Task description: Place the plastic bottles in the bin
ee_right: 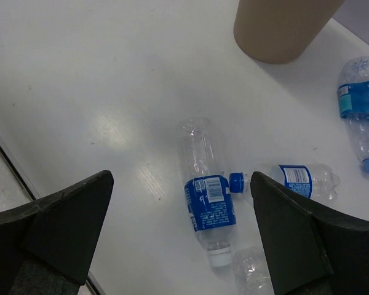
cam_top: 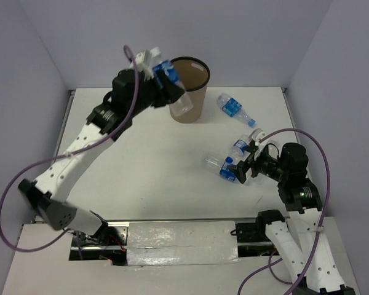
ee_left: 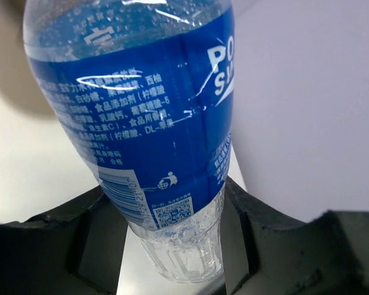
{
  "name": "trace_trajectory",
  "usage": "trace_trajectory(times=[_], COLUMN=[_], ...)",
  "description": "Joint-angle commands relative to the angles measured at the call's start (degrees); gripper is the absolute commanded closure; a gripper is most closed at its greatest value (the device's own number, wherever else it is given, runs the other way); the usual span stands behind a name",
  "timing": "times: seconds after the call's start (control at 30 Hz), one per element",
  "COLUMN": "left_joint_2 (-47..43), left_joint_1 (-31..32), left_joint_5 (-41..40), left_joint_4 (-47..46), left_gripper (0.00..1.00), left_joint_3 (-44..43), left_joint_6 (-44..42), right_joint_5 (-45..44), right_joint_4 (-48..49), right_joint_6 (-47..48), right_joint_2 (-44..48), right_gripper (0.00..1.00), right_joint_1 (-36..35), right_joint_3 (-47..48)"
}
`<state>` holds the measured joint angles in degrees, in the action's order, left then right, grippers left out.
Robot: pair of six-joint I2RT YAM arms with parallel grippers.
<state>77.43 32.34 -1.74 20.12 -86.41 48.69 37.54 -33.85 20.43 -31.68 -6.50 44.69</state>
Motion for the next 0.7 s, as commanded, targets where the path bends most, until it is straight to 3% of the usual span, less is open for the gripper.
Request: trace_trajectory(times=[0.0,0.1,0.3,0.5,0.53,0.67], left_joint_2=[11.22,21.6,33.48,45.61,46.58,46.5], left_joint_1=[1.32,1.41,1.41,1.41,1.41,1.32], left_joint_5=[1.83,-6.86,-22.33,-28.57,-29.02,-30.08], left_joint_4=[-10.54,-13.25,-31.09,-29.7,-30.57,-31.72], left_gripper=[1.0,1.0,1.0,0.98,0.95,0.44], left_joint_3=[-16.08,-27.62,-33.02,-44.98,-44.72,-40.25], left_joint_6=[-19.83,-26.87,-34.44,-39.98,-40.42,-40.16], right_joint_5=[-1.33,-2.03,-3.17,-3.61,-3.7,-3.61], right_joint_4=[2.64,3.08,3.96,3.96,4.05,4.05], right_joint_6=[-0.82,-1.0,-1.35,-0.91,-0.83,-0.74], right_joint_2=[-0.93,-1.01,-1.1,-2.68,-2.94,-3.21], right_gripper=[0.0,0.0,0.0,0.0,0.0,0.0], right_joint_1=[-0.18,-0.18,-0.09,0.09,0.09,0.0], right_joint_3=[1.28,1.02,0.31,0.23,0.23,0.05])
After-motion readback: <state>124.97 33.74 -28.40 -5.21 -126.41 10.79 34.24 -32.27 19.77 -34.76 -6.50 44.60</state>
